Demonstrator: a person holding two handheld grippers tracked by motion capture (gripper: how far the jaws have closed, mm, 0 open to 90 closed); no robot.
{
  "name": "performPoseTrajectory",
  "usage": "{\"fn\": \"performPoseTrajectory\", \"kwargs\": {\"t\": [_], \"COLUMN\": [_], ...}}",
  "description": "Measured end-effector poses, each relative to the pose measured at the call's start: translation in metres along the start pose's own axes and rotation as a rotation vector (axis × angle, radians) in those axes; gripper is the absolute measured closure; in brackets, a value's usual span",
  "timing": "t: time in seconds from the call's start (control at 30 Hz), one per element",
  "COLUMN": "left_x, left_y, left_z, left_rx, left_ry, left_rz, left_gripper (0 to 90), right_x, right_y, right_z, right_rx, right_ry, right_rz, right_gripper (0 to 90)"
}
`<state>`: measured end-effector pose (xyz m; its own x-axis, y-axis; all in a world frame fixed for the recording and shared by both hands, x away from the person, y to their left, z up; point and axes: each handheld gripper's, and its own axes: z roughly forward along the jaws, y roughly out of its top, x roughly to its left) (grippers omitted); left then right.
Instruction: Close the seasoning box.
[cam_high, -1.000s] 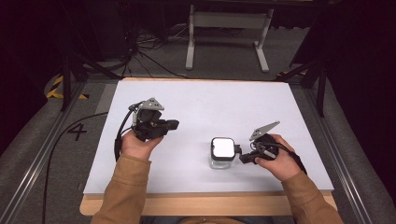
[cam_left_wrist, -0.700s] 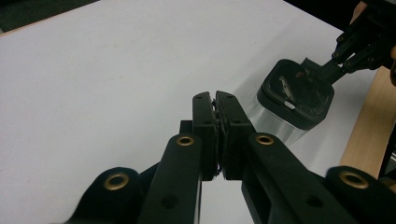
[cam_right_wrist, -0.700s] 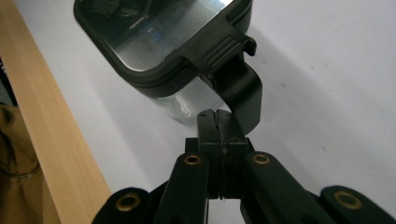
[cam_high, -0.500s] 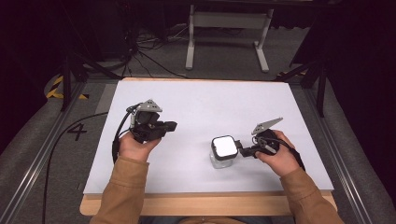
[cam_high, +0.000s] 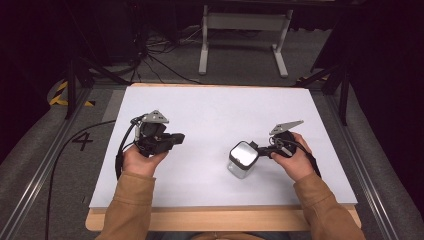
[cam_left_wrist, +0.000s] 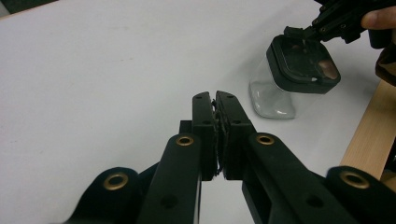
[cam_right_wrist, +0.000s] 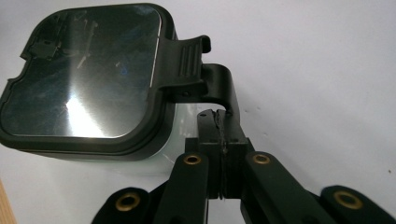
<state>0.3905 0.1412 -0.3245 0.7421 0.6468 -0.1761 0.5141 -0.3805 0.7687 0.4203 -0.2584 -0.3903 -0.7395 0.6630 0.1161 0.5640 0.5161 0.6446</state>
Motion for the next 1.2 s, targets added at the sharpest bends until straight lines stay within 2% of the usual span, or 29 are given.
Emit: {"fn": "performPoseTrajectory", "kwargs": {"t": [0.13,0.2,0.27,0.33,0.37,0.47,0.53,0.63,0.77,0.8,1.0,1.2], "left_x": [-0.001,-0.002,-0.003,-0.004,-0.004,-0.008,-0.010,-0.015,-0.022,-0.022,-0.035,-0.043], "left_y": [0.002,0.004,0.005,0.009,0.009,0.014,0.016,0.019,0.021,0.021,0.021,0.019], "left_z": [0.005,0.010,0.012,0.023,0.023,0.041,0.047,0.063,0.089,0.089,0.126,0.151], "left_rx": [0.001,0.013,0.015,0.048,0.048,0.079,0.085,0.129,0.195,0.195,0.257,0.295], "left_ry": [-0.006,-0.014,-0.017,-0.026,-0.026,-0.049,-0.057,-0.079,-0.101,-0.101,-0.127,-0.157], "left_rz": [0.008,0.024,0.020,0.058,0.058,0.082,0.087,0.124,0.171,0.171,0.218,0.247], "left_gripper": [87.0,87.0,87.4,87.9,88.4,89.4,89.4,89.5,89.6,89.6,89.6,89.6], "right_x": [-0.001,-0.001,-0.001,-0.002,-0.002,-0.002,-0.001,0.002,0.005,0.005,0.009,0.009], "right_y": [-0.001,-0.003,-0.004,-0.008,-0.008,-0.016,-0.018,-0.023,-0.029,-0.029,-0.038,-0.045], "right_z": [-0.004,-0.013,-0.017,-0.031,-0.031,-0.049,-0.051,-0.062,-0.069,-0.069,-0.076,-0.083], "right_rx": [0.001,-0.015,-0.020,-0.042,-0.042,-0.061,-0.060,-0.057,-0.043,-0.043,-0.019,-0.020], "right_ry": [0.001,-0.012,-0.017,-0.040,-0.040,-0.067,-0.069,-0.075,-0.075,-0.075,-0.083,-0.090], "right_rz": [-0.002,-0.002,0.004,0.021,0.021,0.034,0.036,0.037,0.041,0.041,0.049,0.061], "right_gripper": [90.0,90.0,90.0,90.0,90.0,90.0,90.0,90.0,90.0,90.0,90.0,90.0]}}
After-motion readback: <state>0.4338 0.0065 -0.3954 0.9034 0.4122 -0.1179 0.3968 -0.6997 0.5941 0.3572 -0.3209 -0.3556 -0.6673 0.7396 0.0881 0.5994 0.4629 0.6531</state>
